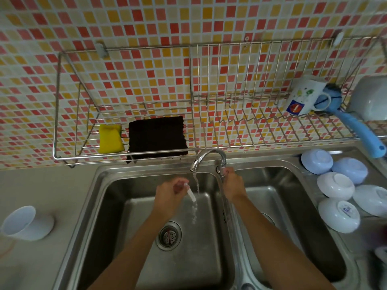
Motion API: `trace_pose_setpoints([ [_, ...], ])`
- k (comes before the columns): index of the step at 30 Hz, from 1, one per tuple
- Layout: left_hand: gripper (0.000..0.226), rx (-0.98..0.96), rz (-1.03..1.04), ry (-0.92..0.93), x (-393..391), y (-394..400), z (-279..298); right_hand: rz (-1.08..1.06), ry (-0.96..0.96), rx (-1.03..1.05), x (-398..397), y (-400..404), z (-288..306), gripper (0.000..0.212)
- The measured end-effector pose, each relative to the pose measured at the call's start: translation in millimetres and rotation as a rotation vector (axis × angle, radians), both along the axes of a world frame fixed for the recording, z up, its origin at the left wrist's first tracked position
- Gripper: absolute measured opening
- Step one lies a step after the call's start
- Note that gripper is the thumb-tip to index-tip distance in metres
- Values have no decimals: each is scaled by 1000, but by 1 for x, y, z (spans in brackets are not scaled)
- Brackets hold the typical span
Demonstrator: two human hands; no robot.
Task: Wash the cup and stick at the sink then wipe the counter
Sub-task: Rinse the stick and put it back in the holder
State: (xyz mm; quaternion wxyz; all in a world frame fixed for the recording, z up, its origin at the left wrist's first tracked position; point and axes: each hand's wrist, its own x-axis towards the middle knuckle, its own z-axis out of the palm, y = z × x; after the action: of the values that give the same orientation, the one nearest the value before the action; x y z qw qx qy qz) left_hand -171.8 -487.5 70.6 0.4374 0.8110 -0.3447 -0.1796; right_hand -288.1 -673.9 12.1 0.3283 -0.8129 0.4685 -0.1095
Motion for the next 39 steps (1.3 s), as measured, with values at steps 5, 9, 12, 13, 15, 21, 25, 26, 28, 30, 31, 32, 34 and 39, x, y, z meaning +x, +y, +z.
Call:
trace_pose_setpoints([
  [5, 10, 207, 78, 79, -4, 37, -36, -188, -125, 0, -3, 24, -10, 31],
  [9, 8, 154, 174, -120, -12, 58, -41, -99, -219, -26, -14, 91, -36, 47],
  [12, 27, 61, 220, -401, -20, 76, -45, 77, -216, -57, -25, 148, -45, 50],
  [13, 32, 85, 221, -446, -23, 81, -51, 118, -202, -67, -28, 161, -49, 50],
  [15, 37, 214, 198, -403, -26, 92, -65, 196, -119, -56, -32, 176, -64, 49],
  [21, 13, 344, 187, -273, -31, 123, -88, 268, 22, 43, -32, 180, -71, 50],
  [25, 11, 342, 212, -341, -27, 137, -83, 284, 50, 2, -33, 182, -63, 50],
  [26, 12, 323, 221, -374, -25, 139, -81, 263, 48, -1, -33, 183, -62, 50],
  [28, 16, 316, 199, -396, -22, 145, -78, 252, 53, 2, -33, 189, -58, 50],
  [30, 16, 294, 181, -383, -20, 152, -76, 250, 41, 36, -32, 198, -55, 50],
  [31, 19, 267, 188, -372, -16, 155, -75, 229, 20, 68, -32, 203, -52, 48],
  [32, 21, 243, 206, -363, -13, 159, -72, 204, 0, 103, -30, 207, -51, 42],
  [34, 18, 206, 251, -361, -3, 169, -66, 206, -20, 141, -24, 214, -46, 24],
  [39, 13, 15, 388, -332, 34, 214, -24, 345, -59, 248, 20, 248, -38, 27],
])
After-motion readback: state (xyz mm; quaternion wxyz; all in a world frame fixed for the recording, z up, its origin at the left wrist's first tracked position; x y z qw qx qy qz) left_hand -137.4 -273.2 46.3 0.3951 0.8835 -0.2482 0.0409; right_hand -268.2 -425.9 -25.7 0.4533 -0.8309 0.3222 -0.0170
